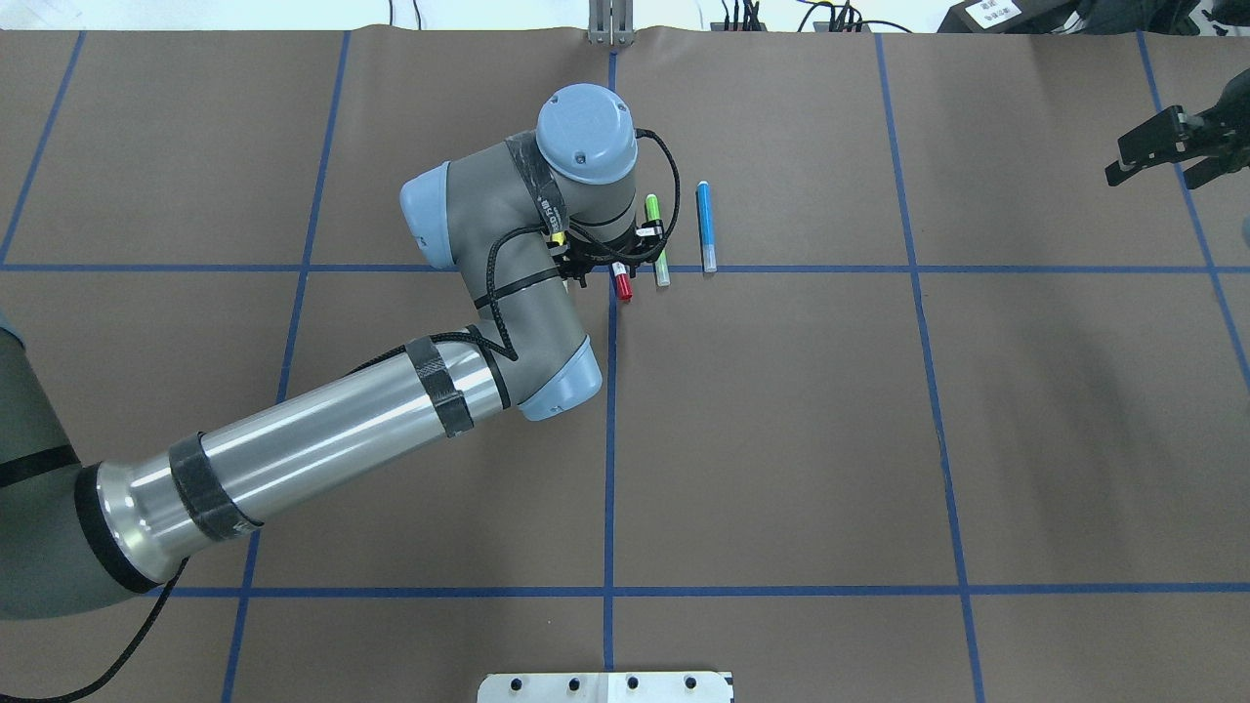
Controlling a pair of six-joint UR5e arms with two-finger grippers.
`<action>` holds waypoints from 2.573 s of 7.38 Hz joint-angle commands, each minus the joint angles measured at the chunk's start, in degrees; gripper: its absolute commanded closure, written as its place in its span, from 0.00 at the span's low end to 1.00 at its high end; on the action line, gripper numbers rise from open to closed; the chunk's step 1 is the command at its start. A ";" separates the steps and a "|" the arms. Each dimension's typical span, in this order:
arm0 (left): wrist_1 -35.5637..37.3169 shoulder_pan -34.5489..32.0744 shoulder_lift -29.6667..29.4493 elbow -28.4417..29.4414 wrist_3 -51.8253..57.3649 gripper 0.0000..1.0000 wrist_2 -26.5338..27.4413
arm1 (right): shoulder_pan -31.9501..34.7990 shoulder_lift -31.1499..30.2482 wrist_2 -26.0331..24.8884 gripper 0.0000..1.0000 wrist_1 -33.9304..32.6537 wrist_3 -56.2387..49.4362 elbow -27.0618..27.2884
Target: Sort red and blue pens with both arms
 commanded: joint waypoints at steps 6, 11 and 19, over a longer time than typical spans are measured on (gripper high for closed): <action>-3.97 1.14 -2.83 6.51 -2.91 0.54 3.99 | -0.22 0.00 0.00 0.00 0.03 -0.04 -0.73; -3.97 2.29 -2.82 6.51 -2.91 0.58 3.99 | -0.22 0.00 0.00 0.00 0.03 -0.04 -1.00; -3.97 2.55 -2.74 6.51 -2.91 0.75 3.99 | -0.22 -0.09 0.00 0.00 0.03 -0.04 -1.17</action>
